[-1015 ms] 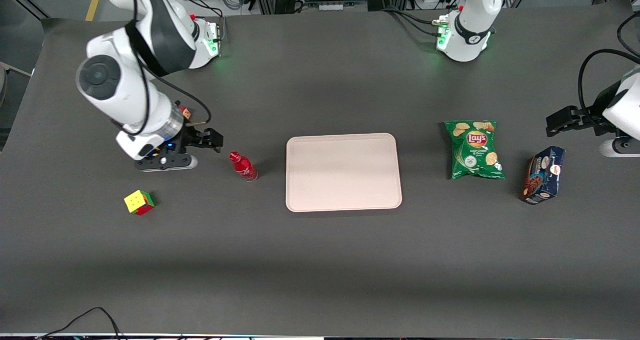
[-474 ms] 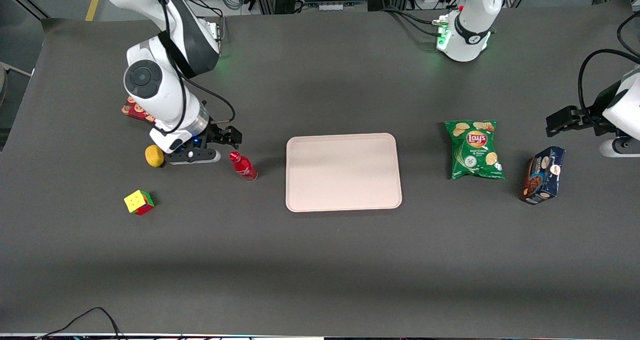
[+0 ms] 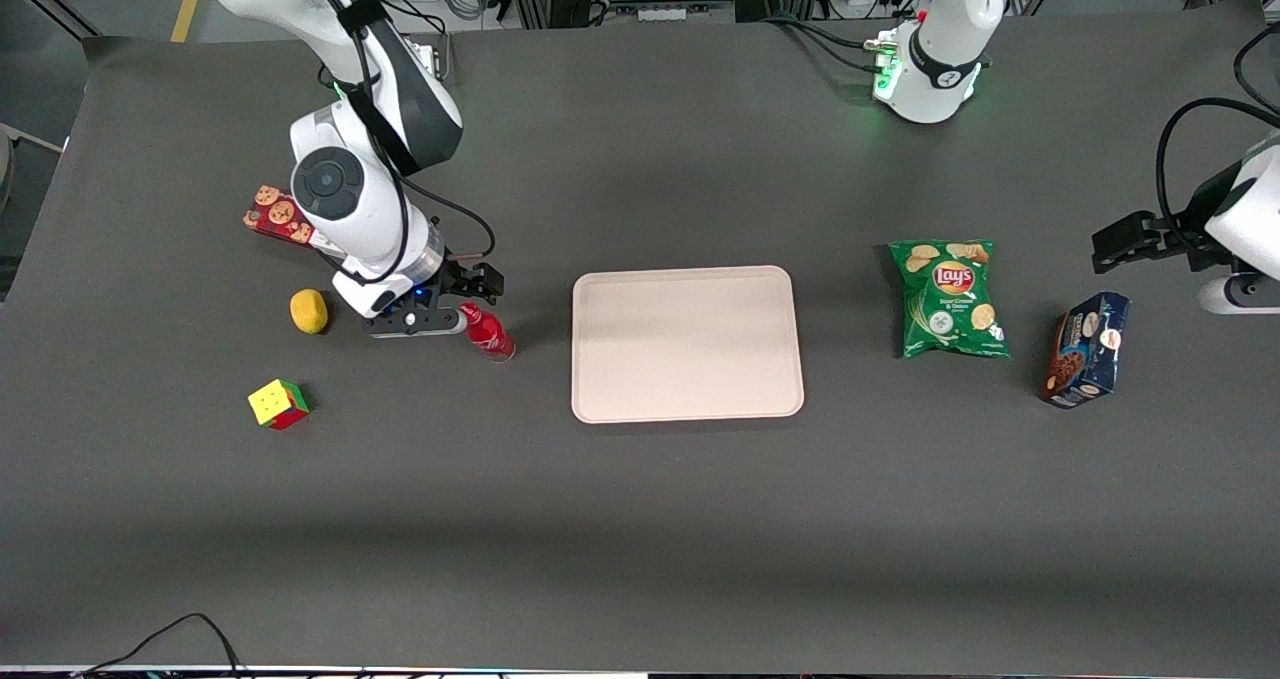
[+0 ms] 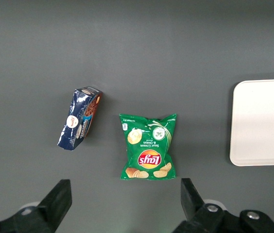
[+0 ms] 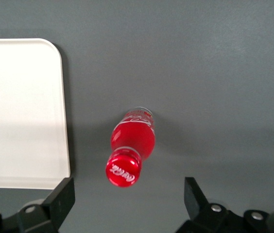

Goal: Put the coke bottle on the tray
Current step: 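Lower the open right gripper around the bottle's middle and close it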

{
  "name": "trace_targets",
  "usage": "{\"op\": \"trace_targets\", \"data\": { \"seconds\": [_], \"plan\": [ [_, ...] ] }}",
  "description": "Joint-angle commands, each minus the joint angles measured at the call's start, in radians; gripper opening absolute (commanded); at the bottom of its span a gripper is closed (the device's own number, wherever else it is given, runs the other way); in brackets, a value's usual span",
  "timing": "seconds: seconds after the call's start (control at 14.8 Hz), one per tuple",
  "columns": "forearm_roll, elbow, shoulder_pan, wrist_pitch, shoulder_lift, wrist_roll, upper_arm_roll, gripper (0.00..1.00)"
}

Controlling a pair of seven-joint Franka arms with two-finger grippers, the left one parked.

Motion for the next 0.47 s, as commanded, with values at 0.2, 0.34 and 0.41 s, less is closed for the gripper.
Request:
{"op": "trace_targets", "data": {
  "seconds": [0.2, 0.34, 0.41],
  "plan": [
    [-0.038, 0.008, 0.007, 0.050, 0.059, 0.052, 0.002, 1.00],
    [-0.047, 0.010, 0.007, 0.059, 0.064, 0.053, 0.002, 0.93],
    [-0.048, 0.010, 0.007, 0.059, 0.062, 0.053, 0.002, 0.85]
  ]
}}
